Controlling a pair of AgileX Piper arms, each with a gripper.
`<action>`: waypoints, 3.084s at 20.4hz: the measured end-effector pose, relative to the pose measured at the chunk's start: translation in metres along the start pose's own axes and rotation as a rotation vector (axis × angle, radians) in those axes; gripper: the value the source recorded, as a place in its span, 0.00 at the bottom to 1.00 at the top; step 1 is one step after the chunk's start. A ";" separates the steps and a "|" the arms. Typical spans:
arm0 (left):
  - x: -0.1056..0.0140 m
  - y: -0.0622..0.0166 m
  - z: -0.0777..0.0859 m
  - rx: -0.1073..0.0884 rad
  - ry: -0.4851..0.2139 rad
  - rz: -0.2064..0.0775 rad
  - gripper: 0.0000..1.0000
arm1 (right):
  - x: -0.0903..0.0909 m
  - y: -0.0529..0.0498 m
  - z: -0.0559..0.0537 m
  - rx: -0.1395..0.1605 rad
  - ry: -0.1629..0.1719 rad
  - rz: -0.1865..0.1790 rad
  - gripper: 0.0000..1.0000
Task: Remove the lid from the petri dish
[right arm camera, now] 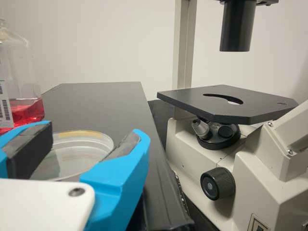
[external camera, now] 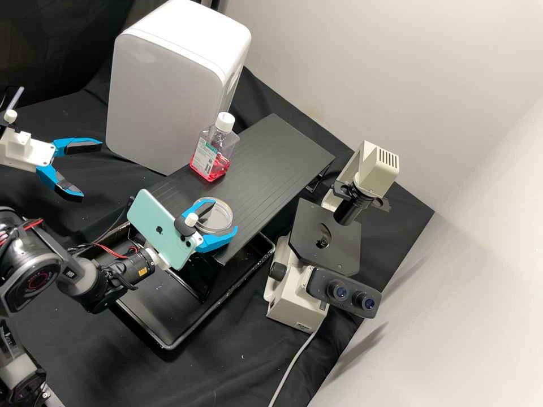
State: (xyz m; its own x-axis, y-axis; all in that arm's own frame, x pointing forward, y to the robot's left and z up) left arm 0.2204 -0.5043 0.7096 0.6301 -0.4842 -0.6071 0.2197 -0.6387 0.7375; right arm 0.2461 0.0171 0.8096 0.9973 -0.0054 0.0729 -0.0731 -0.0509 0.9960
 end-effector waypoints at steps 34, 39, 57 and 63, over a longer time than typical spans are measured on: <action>0.002 -0.0022 -0.001 -0.016 0.013 -0.002 1.00 | -0.001 -0.008 -0.007 0.002 0.028 -0.032 1.00; 0.002 -0.0022 -0.001 -0.016 0.013 -0.002 1.00 | -0.001 -0.011 -0.010 -0.020 0.043 -0.047 1.00; 0.002 -0.0022 -0.001 -0.016 0.014 -0.001 1.00 | 0.001 -0.013 -0.010 -0.037 0.029 -0.037 1.00; 0.002 -0.0022 -0.001 -0.016 0.014 -0.001 1.00 | 0.001 -0.013 -0.010 -0.036 0.028 -0.036 1.00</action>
State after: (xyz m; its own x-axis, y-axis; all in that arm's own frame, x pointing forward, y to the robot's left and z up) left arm 0.2215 -0.5032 0.7073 0.6404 -0.4746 -0.6039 0.2324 -0.6297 0.7413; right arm 0.2484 0.0281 0.7972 0.9990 0.0241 0.0378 -0.0375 -0.0144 0.9992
